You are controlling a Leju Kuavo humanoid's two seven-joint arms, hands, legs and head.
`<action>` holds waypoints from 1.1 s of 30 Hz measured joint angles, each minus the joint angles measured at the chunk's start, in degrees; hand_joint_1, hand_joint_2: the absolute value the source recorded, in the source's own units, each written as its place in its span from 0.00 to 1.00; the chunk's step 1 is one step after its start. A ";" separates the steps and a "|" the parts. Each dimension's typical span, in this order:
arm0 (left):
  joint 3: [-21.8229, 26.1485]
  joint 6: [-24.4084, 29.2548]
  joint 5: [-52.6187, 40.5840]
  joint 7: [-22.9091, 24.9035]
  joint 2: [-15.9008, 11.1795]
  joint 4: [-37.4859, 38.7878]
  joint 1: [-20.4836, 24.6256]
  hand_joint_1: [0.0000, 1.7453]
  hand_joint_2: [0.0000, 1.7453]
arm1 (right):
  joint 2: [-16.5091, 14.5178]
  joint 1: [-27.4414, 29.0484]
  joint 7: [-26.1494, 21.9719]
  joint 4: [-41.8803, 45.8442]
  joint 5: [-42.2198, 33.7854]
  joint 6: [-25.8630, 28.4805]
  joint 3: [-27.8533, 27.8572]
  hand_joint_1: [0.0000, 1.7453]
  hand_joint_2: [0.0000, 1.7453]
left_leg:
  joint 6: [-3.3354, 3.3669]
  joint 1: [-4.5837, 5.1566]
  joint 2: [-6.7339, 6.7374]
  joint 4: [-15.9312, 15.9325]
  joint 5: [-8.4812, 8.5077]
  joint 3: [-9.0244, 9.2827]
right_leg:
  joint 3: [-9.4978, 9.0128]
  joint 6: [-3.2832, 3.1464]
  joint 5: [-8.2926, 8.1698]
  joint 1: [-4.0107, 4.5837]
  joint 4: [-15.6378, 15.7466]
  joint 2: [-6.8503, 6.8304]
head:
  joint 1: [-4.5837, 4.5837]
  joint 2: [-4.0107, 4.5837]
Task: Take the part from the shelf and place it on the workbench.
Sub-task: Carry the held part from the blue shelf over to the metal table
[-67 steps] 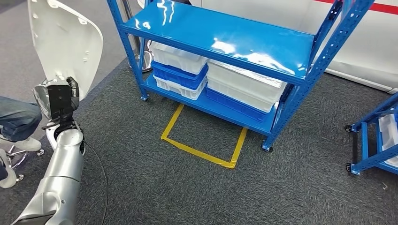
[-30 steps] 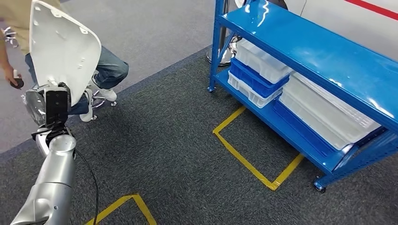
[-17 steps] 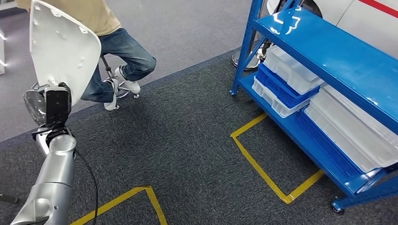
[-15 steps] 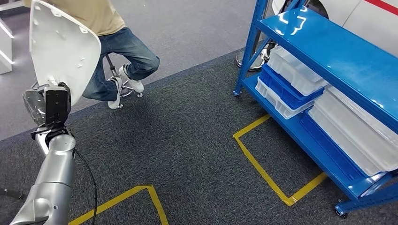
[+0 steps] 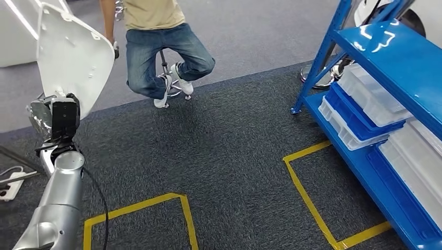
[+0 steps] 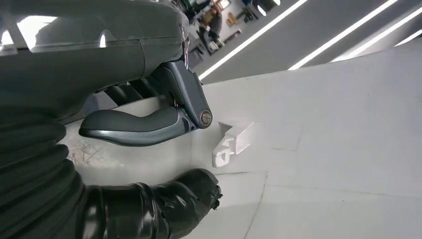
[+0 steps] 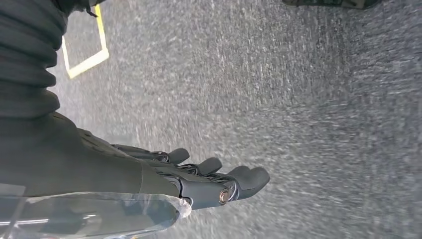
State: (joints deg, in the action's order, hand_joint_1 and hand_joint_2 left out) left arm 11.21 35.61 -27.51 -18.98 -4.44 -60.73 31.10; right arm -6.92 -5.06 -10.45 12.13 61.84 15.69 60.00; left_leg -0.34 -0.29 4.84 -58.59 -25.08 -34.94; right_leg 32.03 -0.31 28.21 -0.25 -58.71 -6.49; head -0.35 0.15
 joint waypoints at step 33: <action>-1.23 -12.94 4.66 -1.06 -1.34 -3.11 -2.99 1.00 1.00 | -0.24 0.09 -0.54 0.00 0.42 -0.90 0.00 0.00 1.00 | 1.03 0.22 -1.37 0.44 0.35 -0.03 | -0.19 0.92 0.37 -0.02 -0.08 -0.73 | -0.32 0.00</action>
State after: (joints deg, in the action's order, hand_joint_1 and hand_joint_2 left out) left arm 9.97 22.67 -22.86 -20.04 -5.78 -63.84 28.11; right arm -7.16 -4.97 -10.99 12.13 62.26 14.80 60.00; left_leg 0.69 -0.07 3.48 -58.15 -24.72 -34.97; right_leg 31.84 0.62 28.59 -0.27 -58.79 -7.22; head -0.67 0.15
